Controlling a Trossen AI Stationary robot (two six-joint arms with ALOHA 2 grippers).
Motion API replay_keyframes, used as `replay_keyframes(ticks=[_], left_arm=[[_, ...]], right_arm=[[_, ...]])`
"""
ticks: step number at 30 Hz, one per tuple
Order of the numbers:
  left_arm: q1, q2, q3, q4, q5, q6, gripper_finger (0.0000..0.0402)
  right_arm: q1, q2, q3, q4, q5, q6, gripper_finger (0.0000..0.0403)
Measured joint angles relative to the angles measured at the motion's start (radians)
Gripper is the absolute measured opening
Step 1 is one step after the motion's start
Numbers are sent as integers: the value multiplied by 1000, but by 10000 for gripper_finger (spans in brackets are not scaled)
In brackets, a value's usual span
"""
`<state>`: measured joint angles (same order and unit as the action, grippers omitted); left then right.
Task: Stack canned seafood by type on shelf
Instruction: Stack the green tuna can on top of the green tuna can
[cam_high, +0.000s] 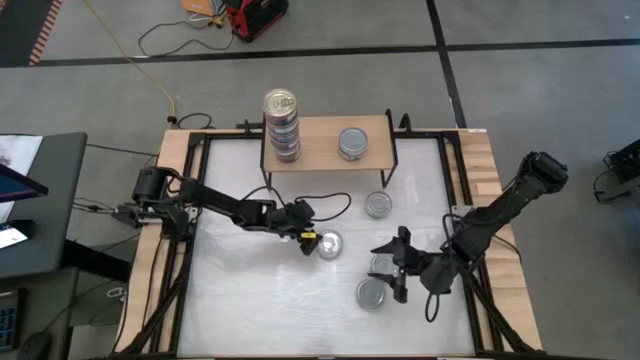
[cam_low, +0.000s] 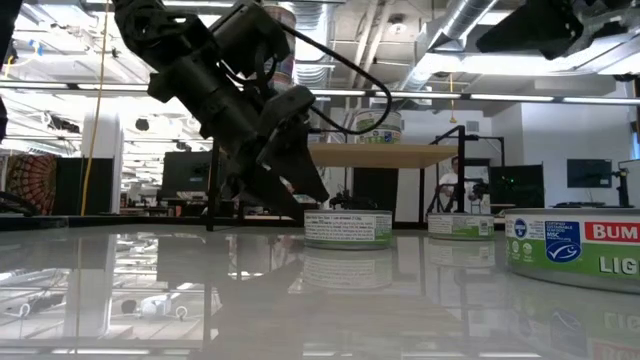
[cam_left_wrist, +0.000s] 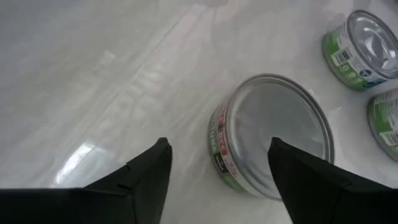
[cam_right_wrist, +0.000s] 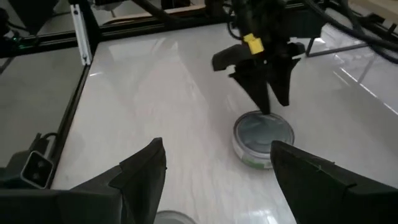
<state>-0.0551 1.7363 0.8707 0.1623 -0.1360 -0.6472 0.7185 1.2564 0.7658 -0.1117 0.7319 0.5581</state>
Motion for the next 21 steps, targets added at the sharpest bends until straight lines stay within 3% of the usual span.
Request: replay_keyframes(ticks=[9,15,21], left_arm=[[-1,0,1,-29,5,-16,128],[-6,0,3,-45,-4,-17,113],[-46,1,74,-157,-113,5,113]], right_arm=[[33,0,0,49,0,-17,311],[18,0,0,47,0,-23,311],[18,0,0,47,2,-29,311]])
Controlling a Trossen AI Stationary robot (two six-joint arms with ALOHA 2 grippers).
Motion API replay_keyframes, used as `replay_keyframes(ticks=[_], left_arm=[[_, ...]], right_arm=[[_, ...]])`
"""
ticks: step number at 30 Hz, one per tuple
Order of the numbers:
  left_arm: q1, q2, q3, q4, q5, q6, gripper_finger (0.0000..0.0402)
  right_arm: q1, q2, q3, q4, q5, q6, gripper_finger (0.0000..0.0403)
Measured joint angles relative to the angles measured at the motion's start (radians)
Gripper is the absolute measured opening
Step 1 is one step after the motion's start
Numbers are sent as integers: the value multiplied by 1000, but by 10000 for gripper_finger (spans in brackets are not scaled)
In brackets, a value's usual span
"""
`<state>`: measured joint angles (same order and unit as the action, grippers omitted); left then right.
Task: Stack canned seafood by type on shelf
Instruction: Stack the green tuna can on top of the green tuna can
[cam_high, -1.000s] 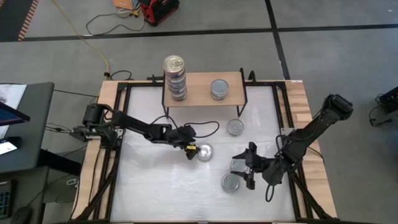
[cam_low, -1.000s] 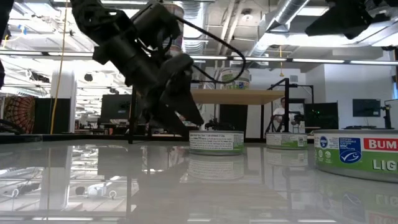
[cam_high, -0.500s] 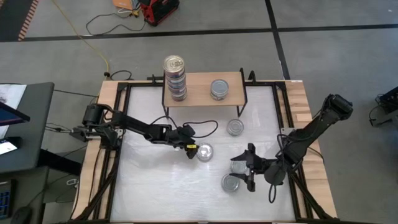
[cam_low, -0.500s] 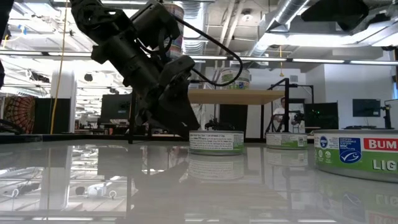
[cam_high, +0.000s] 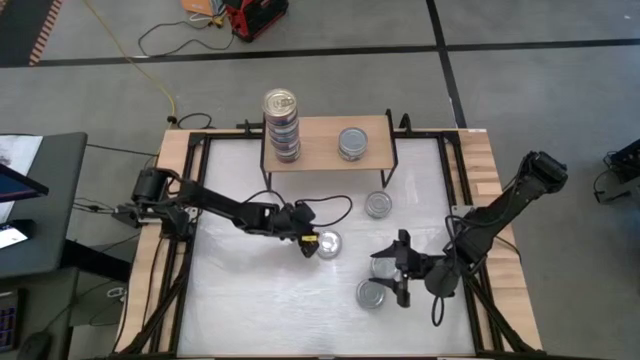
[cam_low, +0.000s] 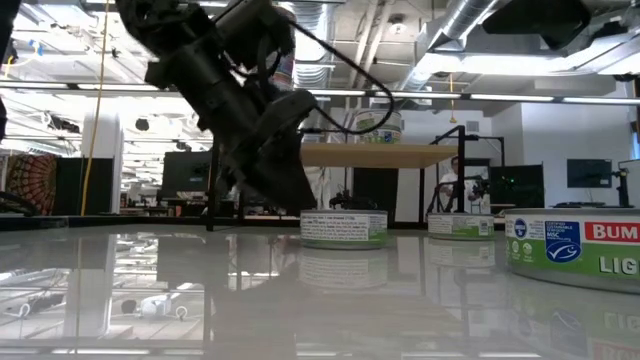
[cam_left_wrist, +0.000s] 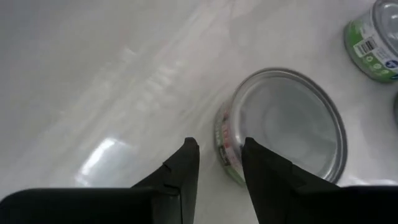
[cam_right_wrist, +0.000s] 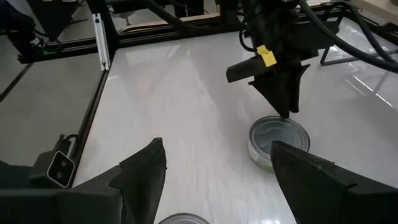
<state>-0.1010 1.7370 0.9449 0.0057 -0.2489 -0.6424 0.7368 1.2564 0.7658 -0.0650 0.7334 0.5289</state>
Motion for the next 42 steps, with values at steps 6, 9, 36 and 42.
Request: replay_keyframes(ticks=[6,9,36,42], left_arm=[[-13,1,65,-115,-45,-13,113],[-13,1,77,-131,-45,-25,113],[-25,97,77,-80,129,-150,77],[1,105,75,-83,208,-80,6]], right_arm=[[0,0,0,3,0,-4,311],[0,0,0,13,0,-7,311],[5,0,0,45,0,-14,311],[24,0,0,41,-17,-2,311]])
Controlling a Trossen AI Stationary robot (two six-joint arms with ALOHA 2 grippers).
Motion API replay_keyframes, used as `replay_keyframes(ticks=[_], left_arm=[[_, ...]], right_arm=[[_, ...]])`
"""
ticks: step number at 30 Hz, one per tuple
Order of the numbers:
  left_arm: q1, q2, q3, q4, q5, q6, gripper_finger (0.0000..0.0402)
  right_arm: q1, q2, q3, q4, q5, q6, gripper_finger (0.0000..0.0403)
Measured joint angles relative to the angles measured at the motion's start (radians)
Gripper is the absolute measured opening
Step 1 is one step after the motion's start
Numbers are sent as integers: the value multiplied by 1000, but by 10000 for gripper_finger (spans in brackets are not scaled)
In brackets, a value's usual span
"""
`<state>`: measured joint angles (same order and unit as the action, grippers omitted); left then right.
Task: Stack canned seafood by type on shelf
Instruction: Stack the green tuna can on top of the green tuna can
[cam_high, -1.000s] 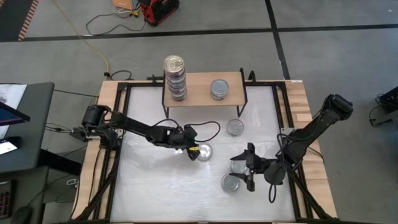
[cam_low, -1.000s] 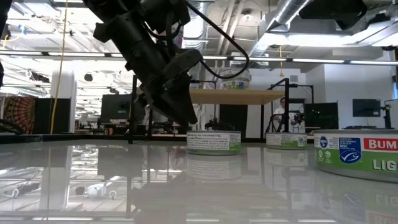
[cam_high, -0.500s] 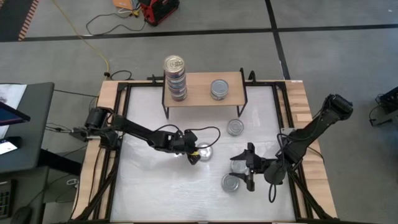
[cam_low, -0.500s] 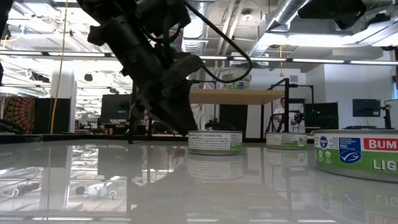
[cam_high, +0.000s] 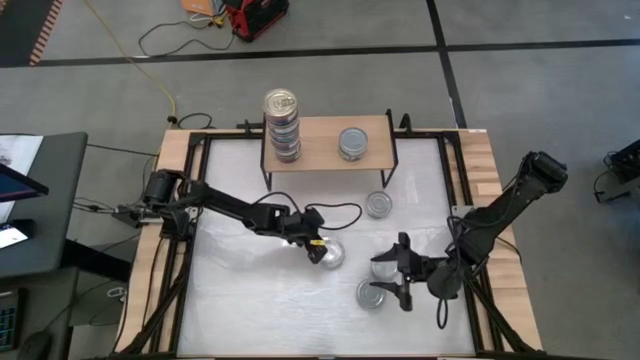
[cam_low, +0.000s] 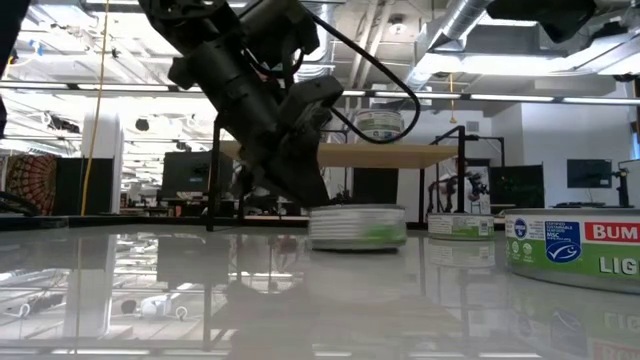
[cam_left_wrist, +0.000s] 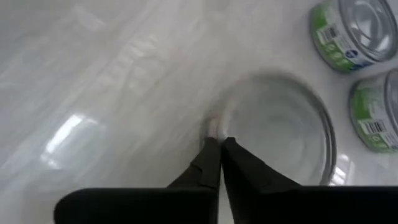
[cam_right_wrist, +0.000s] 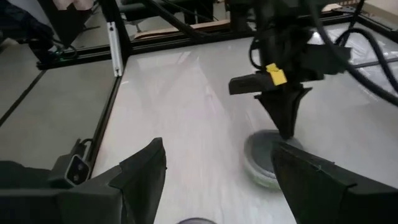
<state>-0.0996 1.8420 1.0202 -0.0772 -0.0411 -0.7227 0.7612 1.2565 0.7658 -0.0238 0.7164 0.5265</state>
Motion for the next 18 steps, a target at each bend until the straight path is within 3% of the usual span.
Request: replay_keyframes(ticks=[8,18], left_arm=[[43,6,-40,32,97,14,1],[60,12,-63,62,91,20,0]], right_arm=[[-10,7,0,-24,-9,39,311],[-59,82,0,18,-71,35,311]])
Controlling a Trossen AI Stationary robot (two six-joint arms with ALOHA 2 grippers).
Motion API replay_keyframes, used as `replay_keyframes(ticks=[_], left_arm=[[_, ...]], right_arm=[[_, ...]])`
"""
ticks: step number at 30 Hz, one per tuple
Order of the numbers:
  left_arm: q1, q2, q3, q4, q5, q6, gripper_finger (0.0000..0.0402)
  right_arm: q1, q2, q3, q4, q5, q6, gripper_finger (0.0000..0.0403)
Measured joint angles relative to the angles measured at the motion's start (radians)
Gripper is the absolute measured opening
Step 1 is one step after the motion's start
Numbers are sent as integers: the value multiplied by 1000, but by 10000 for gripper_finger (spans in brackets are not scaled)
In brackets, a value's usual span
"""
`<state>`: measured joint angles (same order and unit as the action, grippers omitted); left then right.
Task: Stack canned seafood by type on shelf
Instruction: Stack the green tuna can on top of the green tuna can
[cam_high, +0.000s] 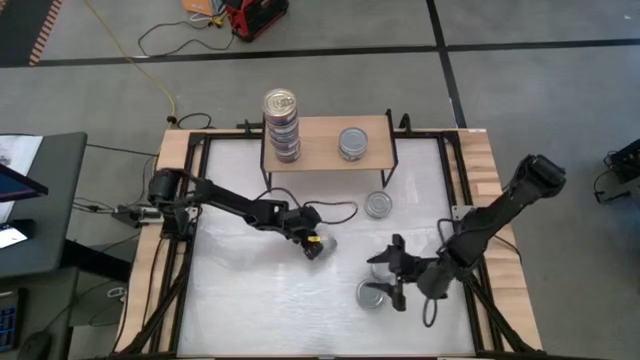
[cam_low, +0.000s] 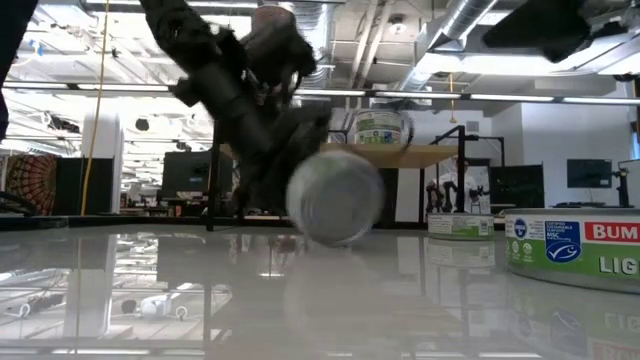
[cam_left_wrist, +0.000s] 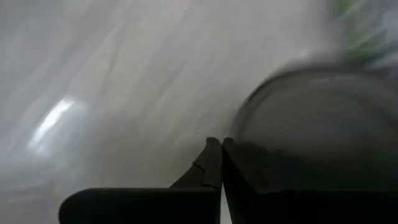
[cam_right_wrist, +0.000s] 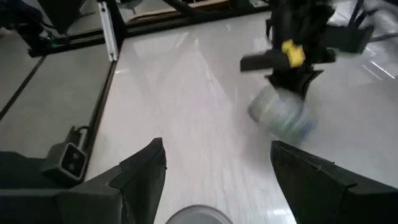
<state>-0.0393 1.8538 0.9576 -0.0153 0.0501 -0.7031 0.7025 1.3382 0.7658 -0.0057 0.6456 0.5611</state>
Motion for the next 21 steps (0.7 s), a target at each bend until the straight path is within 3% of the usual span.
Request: replay_keyframes(ticks=[5,13,21], left_arm=[[1,-4,1,-18,-4,-2,0],[-2,-21,1,-18,-33,26,0],[-33,-152,-1,-104,-214,108,0]], right_arm=[[-57,144,8,96,-26,-103,311],[-161,317,80,104,-83,-93,311],[-223,328,98,78,-84,-39,311]])
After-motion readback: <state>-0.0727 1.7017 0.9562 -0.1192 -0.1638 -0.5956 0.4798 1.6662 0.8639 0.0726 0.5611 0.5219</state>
